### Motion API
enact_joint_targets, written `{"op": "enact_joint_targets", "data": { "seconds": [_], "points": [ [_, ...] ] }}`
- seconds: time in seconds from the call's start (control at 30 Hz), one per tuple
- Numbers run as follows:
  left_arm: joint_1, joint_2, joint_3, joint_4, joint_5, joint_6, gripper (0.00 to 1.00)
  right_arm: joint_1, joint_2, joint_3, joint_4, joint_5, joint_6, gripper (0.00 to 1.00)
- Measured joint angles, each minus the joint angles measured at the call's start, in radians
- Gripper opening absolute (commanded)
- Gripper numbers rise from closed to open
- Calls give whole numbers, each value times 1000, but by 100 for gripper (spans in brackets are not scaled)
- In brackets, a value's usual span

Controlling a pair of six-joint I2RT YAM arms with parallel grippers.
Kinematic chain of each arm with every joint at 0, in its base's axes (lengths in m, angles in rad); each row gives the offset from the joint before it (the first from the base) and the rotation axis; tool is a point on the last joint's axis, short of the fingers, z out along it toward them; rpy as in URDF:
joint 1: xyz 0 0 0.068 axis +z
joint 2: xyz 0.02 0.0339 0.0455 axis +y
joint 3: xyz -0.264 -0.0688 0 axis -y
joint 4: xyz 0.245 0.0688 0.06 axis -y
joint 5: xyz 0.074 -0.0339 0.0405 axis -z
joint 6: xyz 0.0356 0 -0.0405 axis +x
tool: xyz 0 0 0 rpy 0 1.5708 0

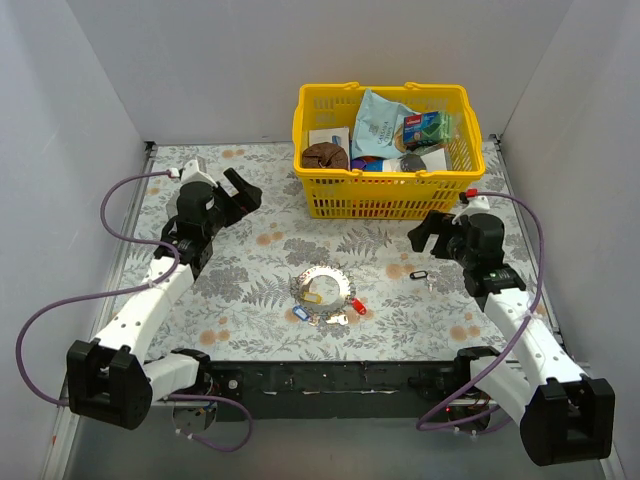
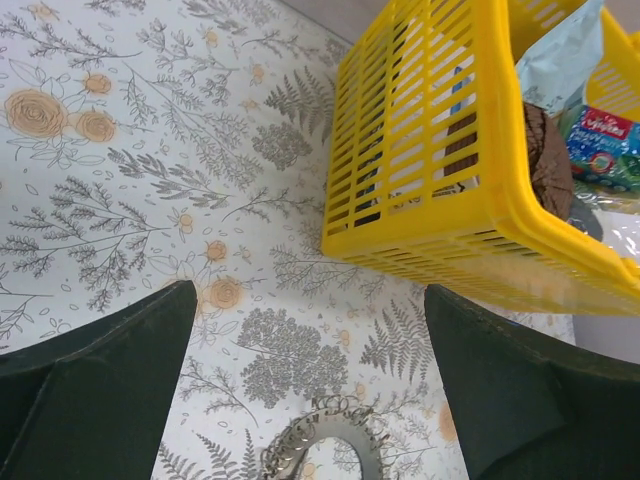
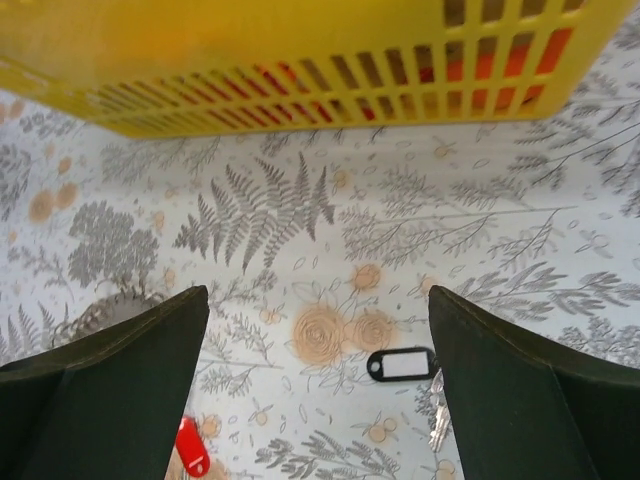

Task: Put the keys on the keyring

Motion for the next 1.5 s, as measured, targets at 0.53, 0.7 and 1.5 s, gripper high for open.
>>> {"op": "enact_joint_targets", "data": {
  "seconds": [0.53,0.7,1.5],
  "points": [
    [0,93,-41,-68,87,8,98,412,194,-11,-31,-18,4,81],
    [0,142,-70,-89,132,16,98,533,314,29,-28,10,6,79],
    [-239,278,-284,40,394,-119,79,621,564,76,82,32,53,47]
  ]
}}
